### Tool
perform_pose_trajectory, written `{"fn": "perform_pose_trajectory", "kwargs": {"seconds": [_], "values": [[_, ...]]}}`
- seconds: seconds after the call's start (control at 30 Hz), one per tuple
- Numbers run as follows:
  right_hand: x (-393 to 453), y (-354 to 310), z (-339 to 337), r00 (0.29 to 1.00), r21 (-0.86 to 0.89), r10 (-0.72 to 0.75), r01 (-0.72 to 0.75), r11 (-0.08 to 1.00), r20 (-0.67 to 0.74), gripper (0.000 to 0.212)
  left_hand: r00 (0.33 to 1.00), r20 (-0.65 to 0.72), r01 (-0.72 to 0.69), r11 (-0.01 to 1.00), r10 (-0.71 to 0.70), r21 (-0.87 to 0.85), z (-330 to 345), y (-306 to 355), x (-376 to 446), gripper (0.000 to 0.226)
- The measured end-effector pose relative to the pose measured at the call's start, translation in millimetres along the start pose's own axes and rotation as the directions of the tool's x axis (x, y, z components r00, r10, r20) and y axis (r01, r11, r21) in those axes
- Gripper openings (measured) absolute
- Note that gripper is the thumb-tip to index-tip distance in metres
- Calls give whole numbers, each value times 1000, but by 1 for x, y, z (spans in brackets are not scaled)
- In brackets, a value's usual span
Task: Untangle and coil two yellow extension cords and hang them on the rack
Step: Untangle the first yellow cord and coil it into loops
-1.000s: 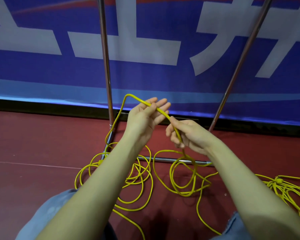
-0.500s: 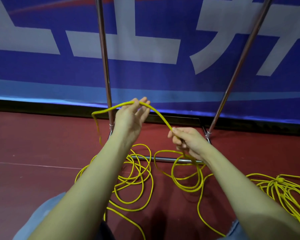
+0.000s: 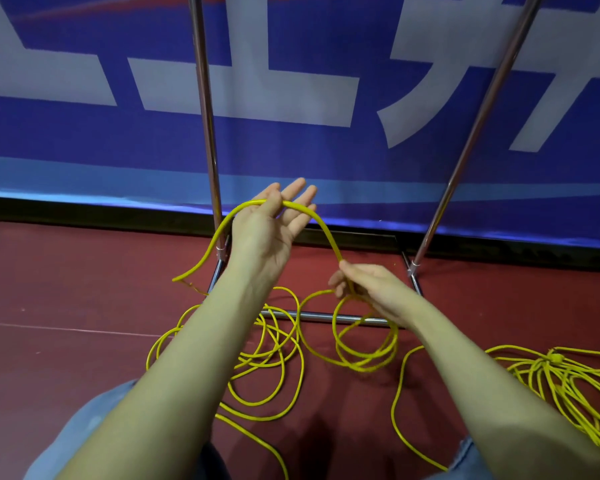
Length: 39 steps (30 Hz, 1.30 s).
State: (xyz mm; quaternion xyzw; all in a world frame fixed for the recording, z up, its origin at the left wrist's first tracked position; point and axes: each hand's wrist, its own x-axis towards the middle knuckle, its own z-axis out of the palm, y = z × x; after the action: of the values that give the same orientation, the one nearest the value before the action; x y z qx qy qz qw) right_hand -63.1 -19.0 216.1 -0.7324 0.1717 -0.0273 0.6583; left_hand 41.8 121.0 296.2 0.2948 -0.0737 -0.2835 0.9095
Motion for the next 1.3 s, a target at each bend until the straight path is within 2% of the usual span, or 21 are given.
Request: {"fn": "perform_pose_trajectory", "kwargs": {"seconds": [0.1, 0.17, 0.27, 0.37, 0.43, 0.57, 0.8, 0.9, 1.07, 1.17, 1.3], "values": [[2, 12, -3, 995, 62, -35, 41, 997, -95, 29, 999, -30, -24, 1000, 24, -15, -3, 5, 2, 11], [3, 10, -1, 991, 46, -52, 58, 997, -124, 31, 997, -60, -53, 998, 51, -34, -7, 5, 4, 21], [3, -4, 7, 987, 97, -58, 74, 993, -152, 36, 996, -80, -36, 998, 40, 48, -12, 2, 8, 25], [-1, -24, 14, 985, 122, -104, 121, 985, -135, 38, 994, -87, 76, 985, -62, 157, -11, -11, 3, 16], [-5, -36, 16, 984, 113, -141, 153, 982, -111, 37, 993, -81, 103, 983, -92, 150, -9, -17, 1, 18], [-10, -43, 12, 988, 135, -147, 153, 979, -55, 35, 998, -29, 66, 992, -63, 105, -6, -17, 1, 17], [-2, -13, 2, 997, 122, -71, 68, 990, 20, 31, 1000, 14, -27, 987, 25, 158, -9, -2, 4, 19], [0, -1, -7, 999, 41, -49, 49, 998, 5, 28, 999, 18, -52, 988, 50, 142, -11, 4, 7, 19], [1, -4, -8, 996, 12, -70, 71, 997, -59, 28, 997, -60, -58, 998, 58, -2, -16, 2, 11, 15], [-3, -16, -7, 990, 31, -85, 89, 996, -109, 32, 995, -96, 1, 999, 3, 49, -16, -9, 11, 9], [-8, -33, 0, 988, 79, -126, 133, 988, -92, 31, 992, -35, 126, 978, -122, 167, -12, -34, 3, 12]]}}
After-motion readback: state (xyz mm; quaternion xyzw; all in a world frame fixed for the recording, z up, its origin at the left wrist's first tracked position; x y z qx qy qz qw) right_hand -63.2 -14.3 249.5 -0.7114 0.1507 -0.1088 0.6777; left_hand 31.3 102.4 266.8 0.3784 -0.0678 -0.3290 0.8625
